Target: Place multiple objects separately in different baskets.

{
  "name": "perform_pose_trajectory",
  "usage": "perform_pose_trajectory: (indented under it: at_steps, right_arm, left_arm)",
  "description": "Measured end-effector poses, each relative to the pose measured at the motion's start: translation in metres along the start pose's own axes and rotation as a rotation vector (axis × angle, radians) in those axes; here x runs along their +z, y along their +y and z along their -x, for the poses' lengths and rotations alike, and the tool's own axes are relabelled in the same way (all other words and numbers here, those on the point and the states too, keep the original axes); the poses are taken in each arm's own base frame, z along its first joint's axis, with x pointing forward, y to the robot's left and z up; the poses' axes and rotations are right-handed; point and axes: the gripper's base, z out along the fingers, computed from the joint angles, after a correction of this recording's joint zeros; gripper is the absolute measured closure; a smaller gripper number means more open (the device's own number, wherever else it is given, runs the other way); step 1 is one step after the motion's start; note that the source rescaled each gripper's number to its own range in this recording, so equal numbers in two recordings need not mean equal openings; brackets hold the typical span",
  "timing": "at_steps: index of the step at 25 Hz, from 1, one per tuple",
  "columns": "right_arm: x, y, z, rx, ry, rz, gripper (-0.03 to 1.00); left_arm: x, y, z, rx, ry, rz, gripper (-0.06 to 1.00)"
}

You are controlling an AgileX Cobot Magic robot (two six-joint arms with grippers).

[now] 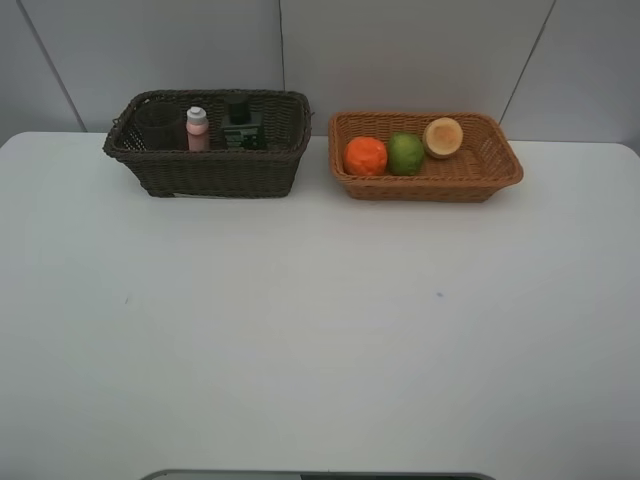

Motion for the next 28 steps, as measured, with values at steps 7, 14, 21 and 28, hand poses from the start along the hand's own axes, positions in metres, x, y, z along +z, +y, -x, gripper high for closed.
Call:
perform_pose_trajectory:
  at_steps: [7, 14, 21, 28]
  right_arm:
    - [0.0, 0.0, 0.0, 0.0, 0.0, 0.0, 0.28]
    - [0.0, 0.0, 0.0, 0.0, 0.0, 0.0, 0.28]
    - [0.0, 0.0, 0.0, 0.0, 0.0, 0.0, 0.28]
    - [0.0, 0.0, 0.0, 0.0, 0.0, 0.0, 0.28]
  left_arm:
    - [-0.026, 0.008, -0.052, -0.021, -0.183, -0.024, -0.05]
    - [-0.017, 0.009, -0.084, -0.03, -0.236, -0.048, -0.05]
    - [0.007, 0.007, -0.096, -0.038, -0.165, -0.044, -0.06]
    - [0.009, 0.007, -0.097, -0.04, -0.16, -0.046, -0.06]
